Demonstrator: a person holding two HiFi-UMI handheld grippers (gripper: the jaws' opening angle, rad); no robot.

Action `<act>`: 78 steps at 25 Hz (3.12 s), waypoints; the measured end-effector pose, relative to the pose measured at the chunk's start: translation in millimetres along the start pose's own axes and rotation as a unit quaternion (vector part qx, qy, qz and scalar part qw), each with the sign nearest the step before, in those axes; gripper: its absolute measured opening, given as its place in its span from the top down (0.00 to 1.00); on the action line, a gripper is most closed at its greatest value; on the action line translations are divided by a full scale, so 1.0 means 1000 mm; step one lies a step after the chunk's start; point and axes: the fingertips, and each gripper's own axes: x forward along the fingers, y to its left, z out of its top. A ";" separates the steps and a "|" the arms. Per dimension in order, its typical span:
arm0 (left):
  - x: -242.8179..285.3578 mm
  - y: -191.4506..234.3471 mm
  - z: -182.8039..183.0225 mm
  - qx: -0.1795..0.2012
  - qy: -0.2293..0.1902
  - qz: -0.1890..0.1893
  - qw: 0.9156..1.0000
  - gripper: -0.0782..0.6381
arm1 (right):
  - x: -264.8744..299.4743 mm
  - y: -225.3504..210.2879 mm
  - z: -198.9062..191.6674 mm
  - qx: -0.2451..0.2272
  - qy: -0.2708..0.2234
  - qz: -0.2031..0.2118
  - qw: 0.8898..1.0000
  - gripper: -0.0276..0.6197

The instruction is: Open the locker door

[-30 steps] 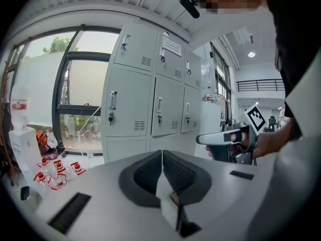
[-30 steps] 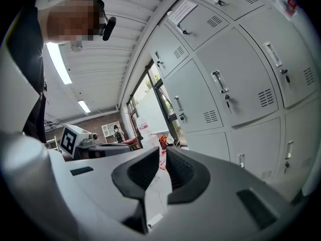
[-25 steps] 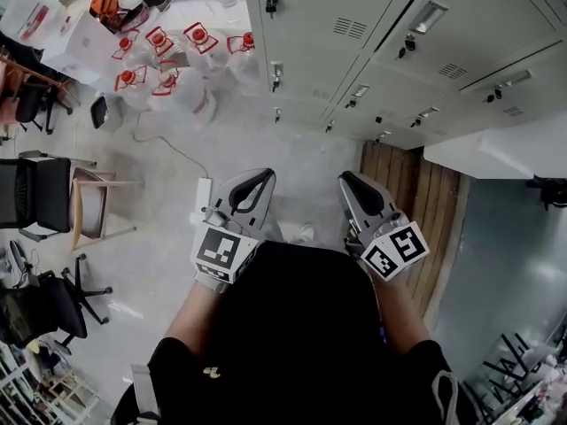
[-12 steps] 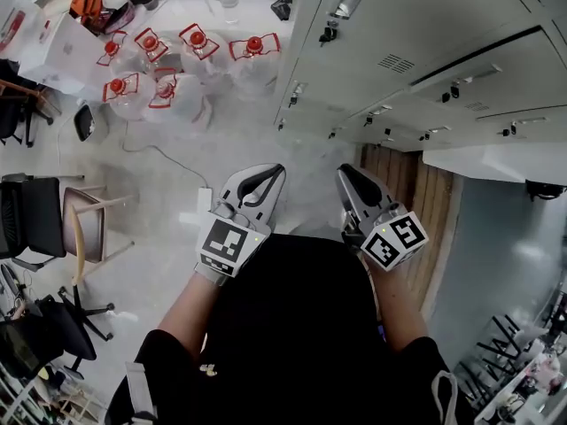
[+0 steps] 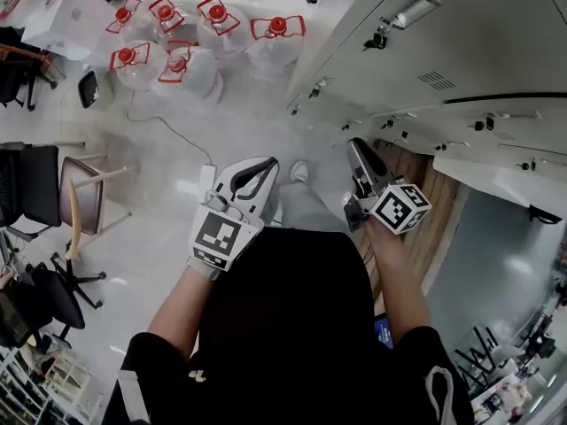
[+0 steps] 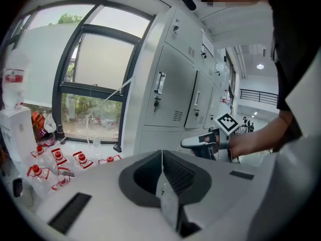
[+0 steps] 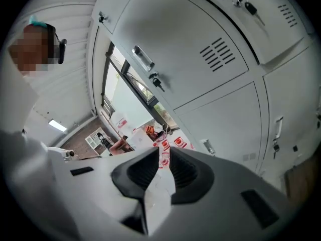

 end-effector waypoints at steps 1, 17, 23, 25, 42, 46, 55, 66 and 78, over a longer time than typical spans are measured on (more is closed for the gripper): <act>0.002 0.005 -0.004 -0.001 0.005 0.009 1.000 0.86 | 0.007 -0.010 -0.004 -0.003 0.008 -0.002 1.000 0.87; 0.020 0.051 -0.068 -0.051 0.069 0.111 0.990 0.86 | 0.134 -0.159 -0.099 0.035 0.131 -0.042 0.990 0.74; 0.018 0.050 -0.086 -0.058 0.090 0.134 0.985 0.86 | 0.177 -0.192 -0.118 0.086 0.137 -0.044 0.986 0.70; 0.017 0.048 -0.091 -0.063 0.094 0.139 0.984 0.86 | 0.190 -0.204 -0.121 0.086 0.135 -0.053 0.986 0.70; 0.007 0.037 -0.114 -0.097 0.109 0.141 0.979 0.86 | 0.237 -0.233 -0.146 0.201 0.103 -0.061 0.972 0.88; 0.006 0.035 -0.115 -0.092 0.112 0.131 0.981 0.86 | 0.232 -0.231 -0.148 0.225 0.080 -0.061 0.969 0.89; 0.001 0.034 -0.118 -0.068 0.129 0.100 0.984 0.86 | 0.219 -0.230 -0.161 0.247 0.067 -0.072 0.964 0.90; -0.008 0.046 -0.122 -0.066 0.136 0.099 0.984 0.86 | 0.227 -0.226 -0.140 0.252 0.031 -0.039 0.967 0.89; -0.002 0.054 -0.123 -0.066 0.145 0.103 0.982 0.86 | 0.235 -0.234 -0.150 0.353 0.014 -0.019 0.935 0.89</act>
